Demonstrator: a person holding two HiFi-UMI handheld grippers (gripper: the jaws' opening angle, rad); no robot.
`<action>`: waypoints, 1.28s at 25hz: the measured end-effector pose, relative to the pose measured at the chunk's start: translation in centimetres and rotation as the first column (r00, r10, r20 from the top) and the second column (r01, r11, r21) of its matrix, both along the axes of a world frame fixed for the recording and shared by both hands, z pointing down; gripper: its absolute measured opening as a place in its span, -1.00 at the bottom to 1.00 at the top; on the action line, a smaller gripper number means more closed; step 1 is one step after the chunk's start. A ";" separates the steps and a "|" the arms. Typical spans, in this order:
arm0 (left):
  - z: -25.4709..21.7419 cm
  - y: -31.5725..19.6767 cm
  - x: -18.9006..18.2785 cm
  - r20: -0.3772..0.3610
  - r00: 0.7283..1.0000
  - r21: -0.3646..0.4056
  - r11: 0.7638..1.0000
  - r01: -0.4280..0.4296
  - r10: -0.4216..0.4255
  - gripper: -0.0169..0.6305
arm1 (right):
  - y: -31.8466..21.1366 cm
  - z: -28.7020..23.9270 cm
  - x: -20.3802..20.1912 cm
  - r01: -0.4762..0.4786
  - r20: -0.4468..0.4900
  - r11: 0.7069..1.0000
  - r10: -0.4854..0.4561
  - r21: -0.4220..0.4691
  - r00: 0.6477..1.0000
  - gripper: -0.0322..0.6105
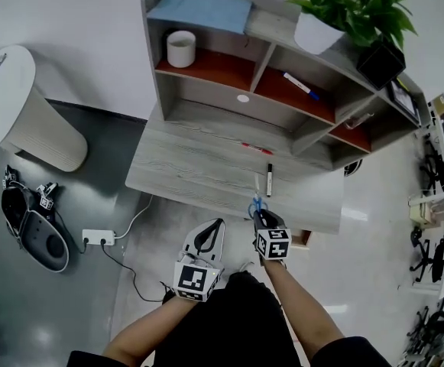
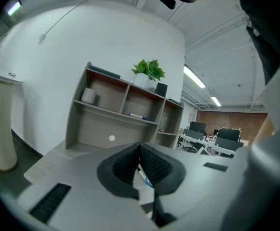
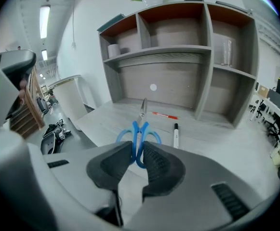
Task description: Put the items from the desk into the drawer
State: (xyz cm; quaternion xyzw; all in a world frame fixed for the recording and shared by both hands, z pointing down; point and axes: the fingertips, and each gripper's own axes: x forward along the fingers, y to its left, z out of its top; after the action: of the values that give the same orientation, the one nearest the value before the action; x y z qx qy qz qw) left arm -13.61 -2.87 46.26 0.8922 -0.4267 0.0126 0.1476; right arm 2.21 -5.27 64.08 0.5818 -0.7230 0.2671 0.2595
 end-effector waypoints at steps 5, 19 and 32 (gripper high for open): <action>-0.1 2.6 4.1 0.016 1.000 0.007 1.000 -0.024 0.024 -0.93 | 3.1 0.1 3.4 -0.013 0.019 1.000 0.013 -0.002 1.000 -0.63; 2.1 10.6 15.1 0.059 0.998 -0.032 0.999 0.008 -0.007 -0.93 | 13.1 3.5 12.3 0.058 0.043 0.997 -0.056 -0.050 0.997 -0.63; 4.3 16.2 21.8 0.092 0.996 -0.055 0.998 0.027 -0.021 -0.93 | 20.4 7.8 17.7 0.188 0.006 0.975 -0.188 -0.120 0.982 -0.63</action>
State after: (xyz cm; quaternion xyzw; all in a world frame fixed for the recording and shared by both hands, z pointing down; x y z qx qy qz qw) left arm 8.14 13.37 50.59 0.8809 -0.4432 0.0636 0.1532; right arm 19.93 15.12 71.92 0.4949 -0.7568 0.2828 0.3200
